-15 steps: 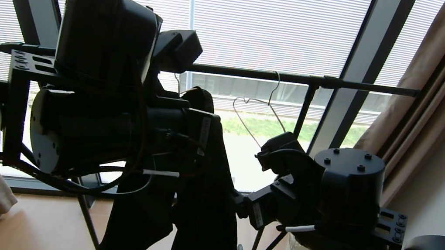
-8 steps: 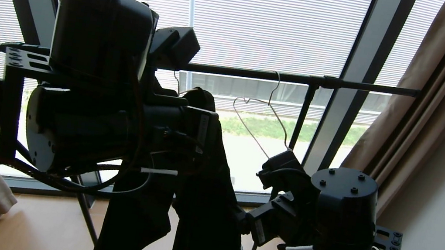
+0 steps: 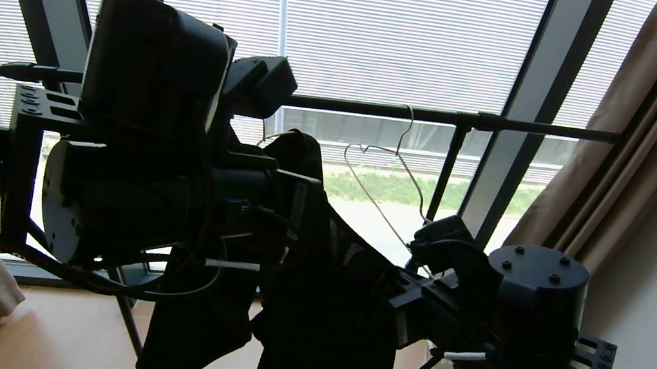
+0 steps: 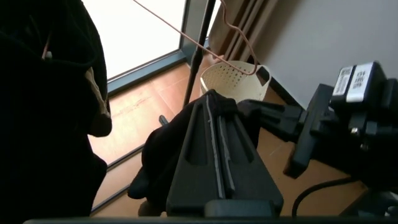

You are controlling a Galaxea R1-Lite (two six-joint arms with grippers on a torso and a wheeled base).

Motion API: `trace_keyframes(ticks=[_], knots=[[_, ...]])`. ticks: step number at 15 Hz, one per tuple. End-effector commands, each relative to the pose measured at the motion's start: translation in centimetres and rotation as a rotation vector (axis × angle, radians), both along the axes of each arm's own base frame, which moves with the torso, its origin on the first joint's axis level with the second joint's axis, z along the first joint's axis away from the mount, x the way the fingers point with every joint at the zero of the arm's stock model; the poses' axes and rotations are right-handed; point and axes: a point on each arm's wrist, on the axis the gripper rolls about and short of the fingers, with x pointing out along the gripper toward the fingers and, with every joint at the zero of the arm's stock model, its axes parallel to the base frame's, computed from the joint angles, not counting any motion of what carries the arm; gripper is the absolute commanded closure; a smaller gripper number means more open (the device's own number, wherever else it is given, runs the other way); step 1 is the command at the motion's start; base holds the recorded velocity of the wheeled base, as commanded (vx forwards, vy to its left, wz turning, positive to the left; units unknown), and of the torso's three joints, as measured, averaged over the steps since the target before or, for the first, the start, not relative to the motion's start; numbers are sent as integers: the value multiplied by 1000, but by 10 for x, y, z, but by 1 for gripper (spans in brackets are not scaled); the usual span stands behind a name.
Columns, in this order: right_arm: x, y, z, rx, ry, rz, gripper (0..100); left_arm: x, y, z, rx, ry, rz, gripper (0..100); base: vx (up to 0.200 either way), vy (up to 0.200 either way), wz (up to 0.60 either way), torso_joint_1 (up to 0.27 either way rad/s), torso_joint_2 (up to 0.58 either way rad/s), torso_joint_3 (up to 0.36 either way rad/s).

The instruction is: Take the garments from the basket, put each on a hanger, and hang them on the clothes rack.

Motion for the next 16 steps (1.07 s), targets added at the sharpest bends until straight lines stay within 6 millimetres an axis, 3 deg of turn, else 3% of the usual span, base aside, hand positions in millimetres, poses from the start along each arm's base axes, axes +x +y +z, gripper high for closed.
trace_keyframes(ticks=[1,2,7,8,11,13,16], knots=[[0,-29,8,89,0,-90,100,0,3,-19,15,65,-3,100,0,0,0,0,0,0],[-2,-37,11,142,5,-113,100,-3,4,-32,17,104,-43,100,0,0,0,0,0,0],[-13,-47,36,199,-67,-109,100,-2,-2,-46,-76,125,-213,100,0,0,0,0,0,0],[-16,-50,37,204,-66,-109,100,-3,-3,-52,-64,141,-214,0,0,0,0,0,0,0],[-24,-58,45,228,-91,-110,100,-5,-1,-60,-42,160,-216,0,0,0,0,0,0,0],[-26,-78,54,248,-120,-170,100,-9,3,-66,-22,177,-215,0,0,0,0,0,0,0],[-31,-90,50,245,-118,-200,100,-11,11,-77,65,146,-232,0,0,0,0,0,0,0]])
